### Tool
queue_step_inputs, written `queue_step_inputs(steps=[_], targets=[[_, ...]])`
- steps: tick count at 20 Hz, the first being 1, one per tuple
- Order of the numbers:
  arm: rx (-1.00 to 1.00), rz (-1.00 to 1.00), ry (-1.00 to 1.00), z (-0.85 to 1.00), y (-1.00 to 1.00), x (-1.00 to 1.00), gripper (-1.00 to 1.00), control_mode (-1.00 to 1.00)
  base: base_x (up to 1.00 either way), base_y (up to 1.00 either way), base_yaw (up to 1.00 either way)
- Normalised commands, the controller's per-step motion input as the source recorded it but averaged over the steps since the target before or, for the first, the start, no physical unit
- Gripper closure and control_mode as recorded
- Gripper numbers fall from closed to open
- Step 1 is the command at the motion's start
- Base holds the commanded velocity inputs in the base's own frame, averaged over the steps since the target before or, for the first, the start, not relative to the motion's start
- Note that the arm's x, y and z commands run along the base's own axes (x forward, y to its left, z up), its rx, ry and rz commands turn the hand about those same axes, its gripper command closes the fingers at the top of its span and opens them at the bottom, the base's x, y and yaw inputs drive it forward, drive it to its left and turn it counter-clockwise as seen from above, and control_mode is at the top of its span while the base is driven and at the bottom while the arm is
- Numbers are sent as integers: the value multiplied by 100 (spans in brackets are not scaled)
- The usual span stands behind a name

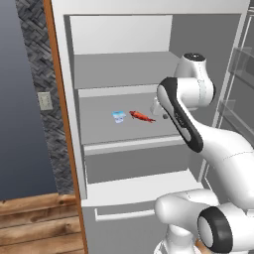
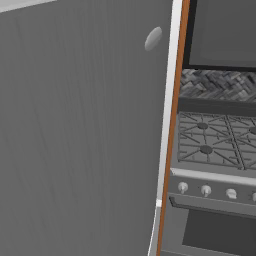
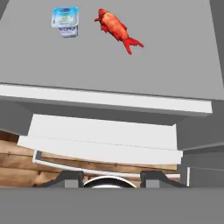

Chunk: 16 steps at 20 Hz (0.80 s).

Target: Pick fish from the fridge and place it on the plate on the counter.

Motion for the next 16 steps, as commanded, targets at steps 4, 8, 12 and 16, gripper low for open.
queue_step_inputs(steps=[4,8,12,16], targets=[[0,1,-8,-3,0,0,-100,-100,0,0,0],[0,8,-15,-17,0,0,-100,-100,0,0,0],[0,9,-12,-19,0,0,-100,-100,0,0,0],[0,8,-13,-17,0,0,-100,-100,0,0,0]])
